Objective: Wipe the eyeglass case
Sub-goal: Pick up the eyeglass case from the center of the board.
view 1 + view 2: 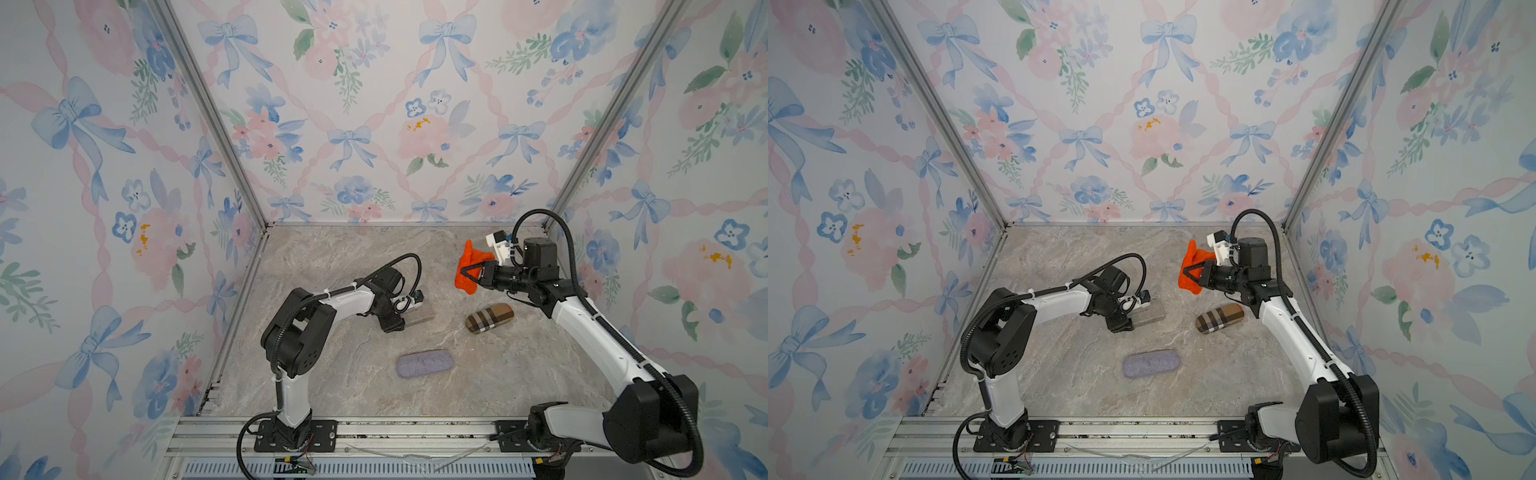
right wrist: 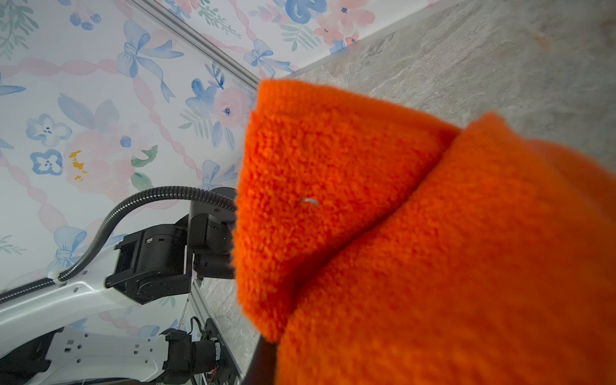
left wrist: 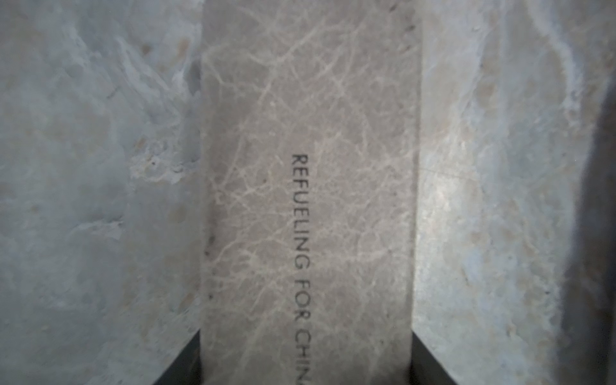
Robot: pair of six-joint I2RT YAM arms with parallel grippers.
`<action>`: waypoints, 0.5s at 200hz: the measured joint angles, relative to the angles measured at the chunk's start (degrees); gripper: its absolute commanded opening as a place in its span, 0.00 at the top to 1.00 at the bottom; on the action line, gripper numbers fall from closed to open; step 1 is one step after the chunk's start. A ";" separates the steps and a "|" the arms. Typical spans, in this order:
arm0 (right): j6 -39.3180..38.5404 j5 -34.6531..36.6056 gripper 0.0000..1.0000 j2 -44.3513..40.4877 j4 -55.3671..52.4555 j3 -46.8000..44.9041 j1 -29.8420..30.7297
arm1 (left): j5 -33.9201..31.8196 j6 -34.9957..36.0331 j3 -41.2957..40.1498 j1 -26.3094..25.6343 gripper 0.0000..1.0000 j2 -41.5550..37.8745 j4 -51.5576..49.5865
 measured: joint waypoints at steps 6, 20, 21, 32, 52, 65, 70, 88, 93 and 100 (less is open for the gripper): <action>-0.13 0.00 1.00 -0.02 -0.28 0.00 -0.02 | -0.20 0.09 -0.24 -0.13 0.59 -0.17 0.04; -0.31 -0.02 1.00 -0.09 -1.09 -0.17 -0.07 | -0.87 -0.79 -0.83 -0.52 0.65 -0.85 -0.04; -0.33 0.00 1.00 -0.09 -1.14 -0.20 -0.07 | -0.94 -0.83 -0.85 -0.55 0.65 -0.90 -0.04; -0.39 -0.04 1.00 -0.31 -2.14 -0.48 -0.07 | -1.68 -1.33 -1.25 -0.96 0.69 -1.51 -0.24; -1.07 -0.02 1.00 -1.11 -4.63 -0.83 0.07 | -3.80 -1.90 -2.01 -2.32 0.69 -3.74 -1.07; -1.25 -0.02 1.00 -2.05 -6.23 -1.03 0.42 | -5.68 -2.25 -2.60 -4.09 0.69 -6.47 -1.62; -1.25 -0.02 1.00 -2.47 -6.62 -1.09 0.66 | -6.43 -2.29 -2.71 -4.90 0.68 -7.63 -1.68; -1.20 -0.11 1.00 -3.58 -7.87 -1.11 1.97 | -8.22 -2.47 -2.78 -7.98 0.68 -12.20 -1.64; -1.18 -0.26 1.00 -3.74 -8.07 -1.11 2.60 | -8.52 -2.67 -2.78 -8.76 0.68 -13.40 -1.53; -0.96 -0.76 1.00 -3.74 -8.31 -1.11 3.80 | -8.81 -2.93 -2.78 -9.88 0.68 -15.08 -1.38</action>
